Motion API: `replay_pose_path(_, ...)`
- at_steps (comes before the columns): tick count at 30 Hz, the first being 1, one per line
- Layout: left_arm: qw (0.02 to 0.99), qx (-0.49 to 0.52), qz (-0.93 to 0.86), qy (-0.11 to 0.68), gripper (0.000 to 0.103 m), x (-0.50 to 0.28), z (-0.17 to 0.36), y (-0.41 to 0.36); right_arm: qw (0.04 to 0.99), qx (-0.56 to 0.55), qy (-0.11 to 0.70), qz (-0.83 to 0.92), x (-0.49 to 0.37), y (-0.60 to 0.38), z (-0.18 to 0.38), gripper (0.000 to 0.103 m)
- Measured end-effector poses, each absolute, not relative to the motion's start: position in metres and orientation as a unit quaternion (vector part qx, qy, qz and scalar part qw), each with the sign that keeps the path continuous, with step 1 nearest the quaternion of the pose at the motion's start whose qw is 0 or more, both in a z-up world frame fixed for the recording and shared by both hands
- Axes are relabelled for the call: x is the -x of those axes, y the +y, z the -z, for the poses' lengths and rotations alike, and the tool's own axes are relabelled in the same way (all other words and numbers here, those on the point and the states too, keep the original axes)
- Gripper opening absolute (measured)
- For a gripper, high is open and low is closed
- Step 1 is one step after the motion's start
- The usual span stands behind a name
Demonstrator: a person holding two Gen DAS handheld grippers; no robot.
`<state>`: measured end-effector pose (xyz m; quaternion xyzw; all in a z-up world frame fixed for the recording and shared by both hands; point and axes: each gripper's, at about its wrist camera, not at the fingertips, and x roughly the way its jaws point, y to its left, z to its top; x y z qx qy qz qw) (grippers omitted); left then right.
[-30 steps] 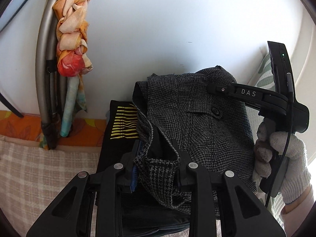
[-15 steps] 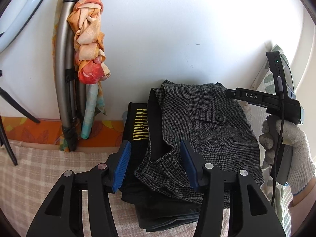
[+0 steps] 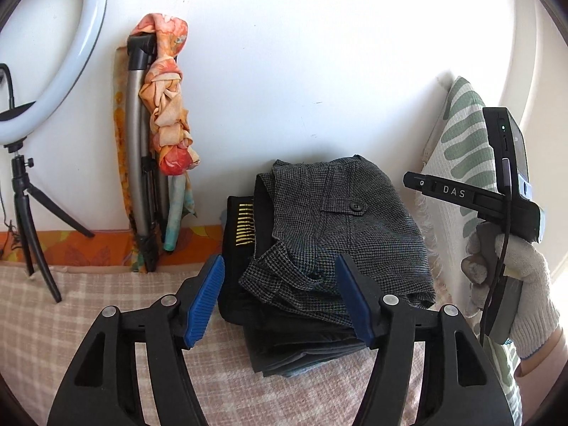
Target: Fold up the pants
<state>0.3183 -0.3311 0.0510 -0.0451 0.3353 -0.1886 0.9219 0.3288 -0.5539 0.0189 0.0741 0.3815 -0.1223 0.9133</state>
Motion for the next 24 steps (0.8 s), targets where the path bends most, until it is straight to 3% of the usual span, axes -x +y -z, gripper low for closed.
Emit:
replay_pose_path(16,0.927,0.017,0.196,0.32,0.071,-0.24,-0.067,-0.291,0.926,-0.038,0.368,0.072,-0.224,-0.473,-0.042,0.103)
replay_pose_path(20,0.93,0.001,0.193,0.313,0.081,-0.213,-0.07,-0.281,0.927,-0.046,0.368,0.056,-0.192,-0.446,-0.04,0.103)
replay_pose_path(24,0.933,-0.017,0.184,0.309,0.081,-0.189,-0.071,-0.273,0.929,-0.053,0.363,0.054,-0.16,-0.426,-0.036,0.103)
